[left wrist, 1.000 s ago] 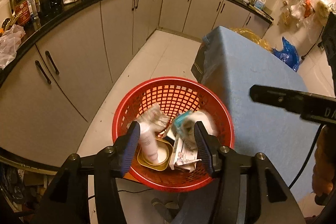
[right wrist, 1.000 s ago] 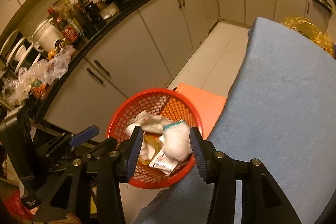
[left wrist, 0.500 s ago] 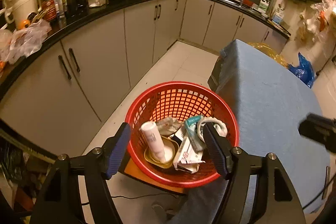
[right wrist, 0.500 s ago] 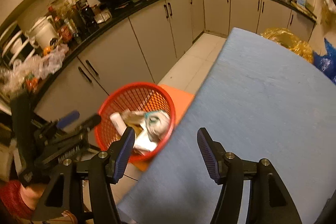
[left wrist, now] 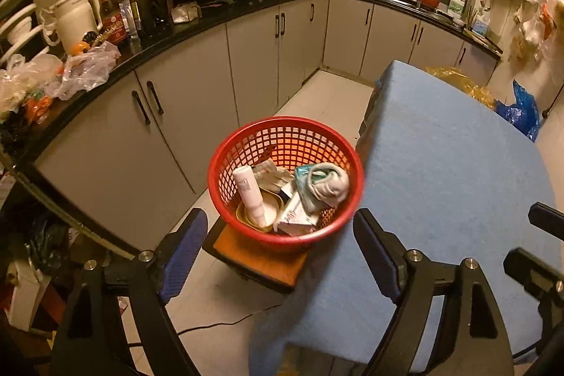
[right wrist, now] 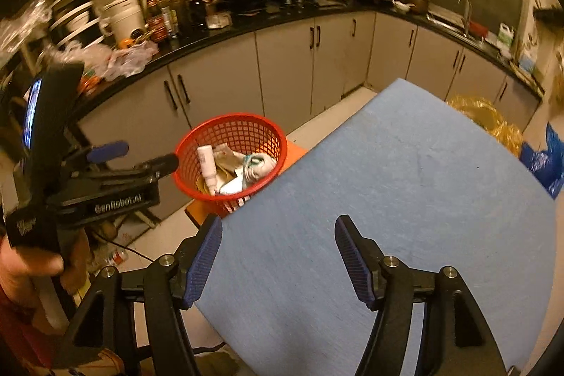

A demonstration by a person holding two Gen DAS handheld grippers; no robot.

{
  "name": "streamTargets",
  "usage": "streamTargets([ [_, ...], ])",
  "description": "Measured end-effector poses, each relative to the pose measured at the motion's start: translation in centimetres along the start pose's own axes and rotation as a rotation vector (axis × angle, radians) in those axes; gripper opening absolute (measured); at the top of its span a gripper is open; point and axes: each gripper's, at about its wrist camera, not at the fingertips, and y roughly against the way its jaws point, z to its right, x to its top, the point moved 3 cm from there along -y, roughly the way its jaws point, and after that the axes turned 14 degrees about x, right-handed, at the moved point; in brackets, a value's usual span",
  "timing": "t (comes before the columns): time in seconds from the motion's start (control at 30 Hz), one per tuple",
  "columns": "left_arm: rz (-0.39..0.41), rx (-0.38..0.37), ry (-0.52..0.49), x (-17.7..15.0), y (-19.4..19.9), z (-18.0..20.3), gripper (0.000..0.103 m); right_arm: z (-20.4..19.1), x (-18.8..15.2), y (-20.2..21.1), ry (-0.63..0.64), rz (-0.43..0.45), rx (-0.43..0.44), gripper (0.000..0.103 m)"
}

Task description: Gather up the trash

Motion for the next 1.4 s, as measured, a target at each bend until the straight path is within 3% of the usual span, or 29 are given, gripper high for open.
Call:
streamTargets([
  [0.2,0.026,0.064,0.002,-1.1,3.5,1.1,0.093,0.8,-1.8,2.2,0.032,0.011,0.014,0.074],
  [0.57,0.043,0.170,0.065,-2.5,6.3,-0.1,0.093,0.2,-2.0,3.2,0.111,0.025,0.062,0.074],
  [0.73,0.050,0.194,0.068,-2.9,7.1,-0.7,0.093,-0.8,-1.9,3.2,0.147,0.030,0.083,0.074],
  [0.9,0.052,0.161,0.064,-3.0,7.9,-1.2,0.093,-1.8,-1.5,2.9,0.165,0.037,0.108,0.075],
  [1.07,0.070,0.240,0.030,-3.4,8.3,-1.8,0.093,-2.5,-1.3,2.5,0.170,0.038,0.121,0.076],
  [1.4,0.065,0.244,0.093,-4.2,8.1,-4.3,0.093,-3.8,-1.4,1.3,0.205,0.003,0.138,0.076],
])
